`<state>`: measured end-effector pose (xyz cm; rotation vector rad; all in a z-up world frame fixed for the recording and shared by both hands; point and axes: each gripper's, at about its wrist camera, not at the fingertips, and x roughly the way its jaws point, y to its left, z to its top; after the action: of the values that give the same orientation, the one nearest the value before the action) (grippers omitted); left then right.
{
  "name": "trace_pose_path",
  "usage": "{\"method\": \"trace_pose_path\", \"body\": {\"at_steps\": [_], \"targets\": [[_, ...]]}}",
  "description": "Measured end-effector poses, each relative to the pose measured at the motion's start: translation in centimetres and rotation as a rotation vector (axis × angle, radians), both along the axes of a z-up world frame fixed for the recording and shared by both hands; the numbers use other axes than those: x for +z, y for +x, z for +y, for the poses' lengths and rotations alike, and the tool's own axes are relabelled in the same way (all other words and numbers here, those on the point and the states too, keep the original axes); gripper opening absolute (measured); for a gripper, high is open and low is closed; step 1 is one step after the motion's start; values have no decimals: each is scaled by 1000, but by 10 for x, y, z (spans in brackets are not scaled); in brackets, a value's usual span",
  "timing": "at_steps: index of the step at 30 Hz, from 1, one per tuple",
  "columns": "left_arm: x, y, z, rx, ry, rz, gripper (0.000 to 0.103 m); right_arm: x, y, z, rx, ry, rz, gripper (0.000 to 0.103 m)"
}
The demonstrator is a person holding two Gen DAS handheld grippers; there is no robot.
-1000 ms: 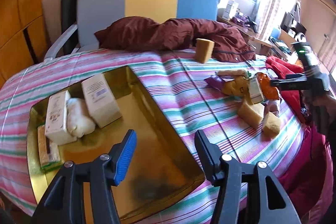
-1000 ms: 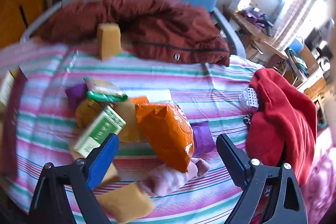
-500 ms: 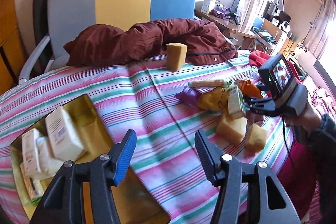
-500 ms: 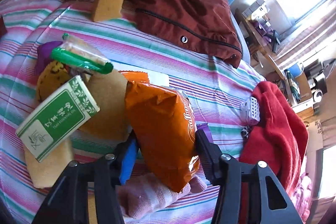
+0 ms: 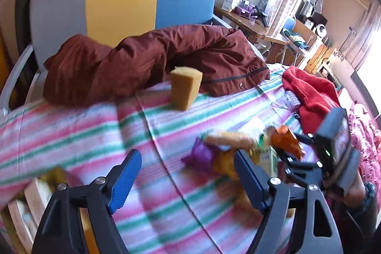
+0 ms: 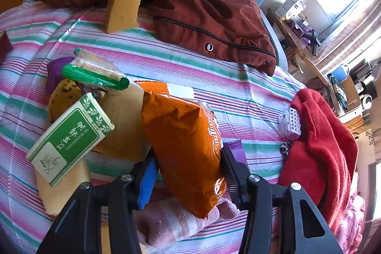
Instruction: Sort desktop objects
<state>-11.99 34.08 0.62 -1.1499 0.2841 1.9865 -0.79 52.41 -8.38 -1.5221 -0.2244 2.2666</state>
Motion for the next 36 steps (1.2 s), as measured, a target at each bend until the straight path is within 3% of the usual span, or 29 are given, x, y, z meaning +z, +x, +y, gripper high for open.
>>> {"method": "trace_pose_path", "body": {"at_steps": [12,18,27,29,30,36], "targets": [[-46,-58,87,-84,-106,45,82,6,1,5,-11,-21,32,52],[-63,-85,109,-115,-101,45,82,4,0,4,1,-12,22,52],[-81,-104,137,-151,-104,20,73,1,-1,2,6,7,6,52],[-83,-105,142,-162,-94,14,63,1,-1,2,5,10,5,52],[-84,-105,144,-168,-90,13,48,1,-1,2,5,10,6,52],[-69,-88,133,-186,-40,36,48,5,0,5,-9,11,27,52]]}}
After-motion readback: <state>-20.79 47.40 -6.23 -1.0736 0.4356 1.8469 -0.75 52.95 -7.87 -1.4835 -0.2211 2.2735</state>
